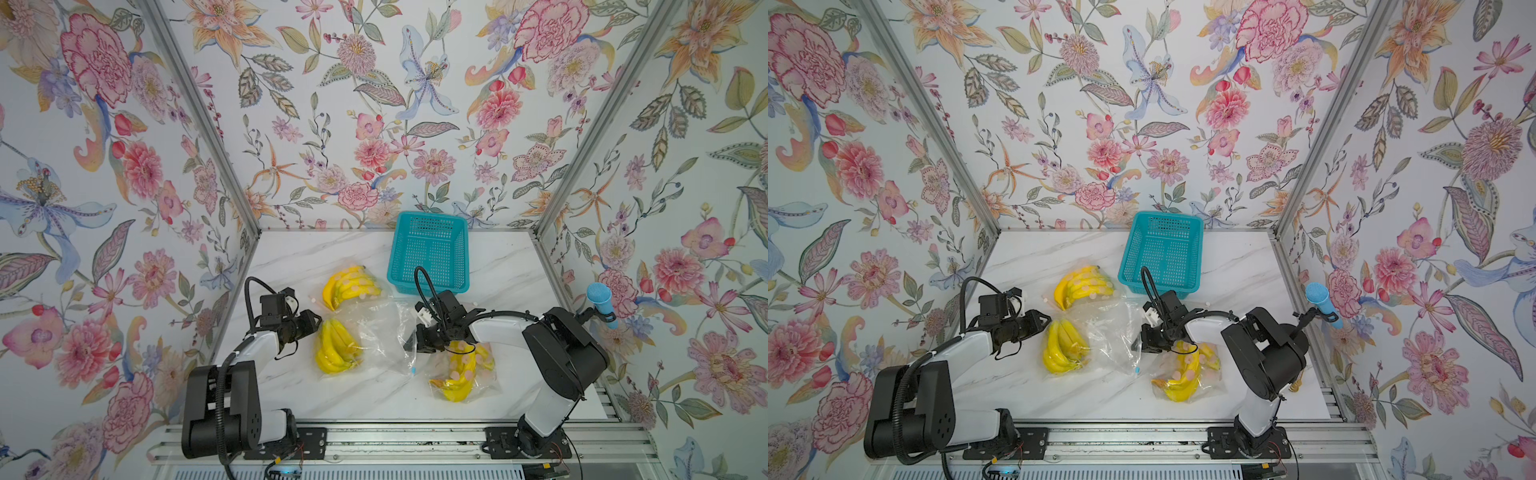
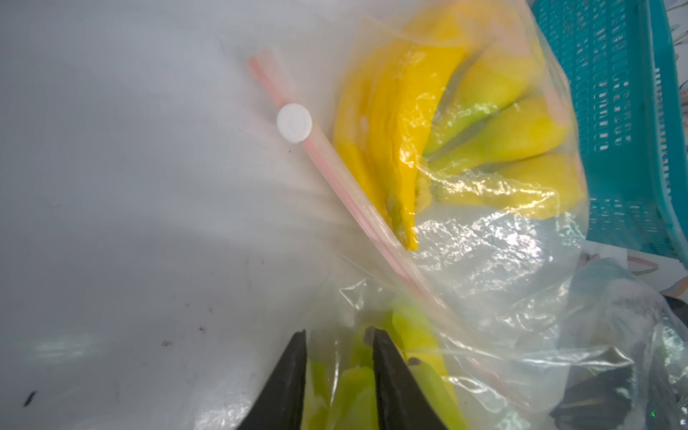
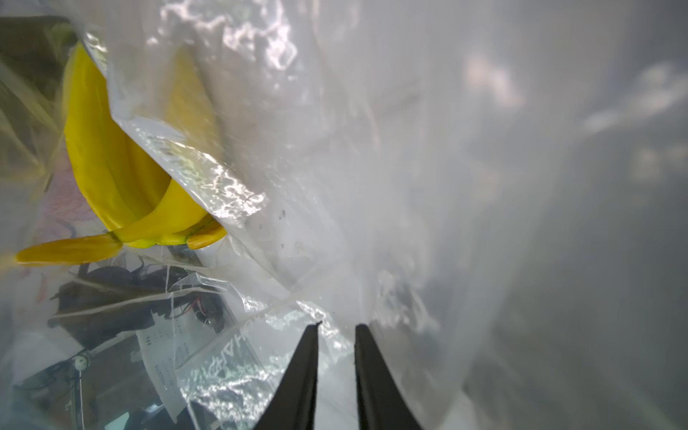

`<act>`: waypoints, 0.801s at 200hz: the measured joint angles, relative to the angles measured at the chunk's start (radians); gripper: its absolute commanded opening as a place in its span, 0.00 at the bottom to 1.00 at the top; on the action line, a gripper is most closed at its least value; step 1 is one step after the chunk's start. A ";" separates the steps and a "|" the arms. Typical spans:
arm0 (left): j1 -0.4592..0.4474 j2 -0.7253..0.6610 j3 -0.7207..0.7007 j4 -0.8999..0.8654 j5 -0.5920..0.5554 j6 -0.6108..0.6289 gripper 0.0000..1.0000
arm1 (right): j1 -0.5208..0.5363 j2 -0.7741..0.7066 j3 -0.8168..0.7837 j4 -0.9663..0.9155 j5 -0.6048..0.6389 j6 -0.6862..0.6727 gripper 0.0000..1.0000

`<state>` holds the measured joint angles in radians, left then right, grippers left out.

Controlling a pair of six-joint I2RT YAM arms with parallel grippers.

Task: Open the zip-top bag and take out the banana
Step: Adjust the zipper food storage bag at the center of the board.

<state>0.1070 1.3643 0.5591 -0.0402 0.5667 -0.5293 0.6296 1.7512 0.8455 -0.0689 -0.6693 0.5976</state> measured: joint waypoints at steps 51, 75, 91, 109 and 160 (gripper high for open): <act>0.000 -0.030 0.056 -0.106 -0.008 0.044 0.00 | -0.004 0.019 0.013 -0.010 0.003 0.000 0.20; -0.017 -0.138 0.107 -0.211 -0.055 0.041 0.00 | -0.004 0.030 0.013 -0.009 0.006 0.000 0.20; -0.063 -0.208 0.151 -0.264 -0.096 0.027 0.00 | -0.003 0.038 0.013 -0.008 0.007 -0.001 0.19; -0.157 -0.273 0.189 -0.305 -0.147 -0.014 0.00 | -0.003 0.042 0.013 -0.008 0.008 -0.005 0.19; -0.480 -0.285 0.378 -0.469 -0.327 -0.159 0.00 | -0.003 0.042 0.008 0.004 0.013 -0.026 0.19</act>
<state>-0.3729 1.0790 0.9371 -0.5091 0.2401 -0.6880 0.6270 1.7935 0.8532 -0.0647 -0.6559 0.5716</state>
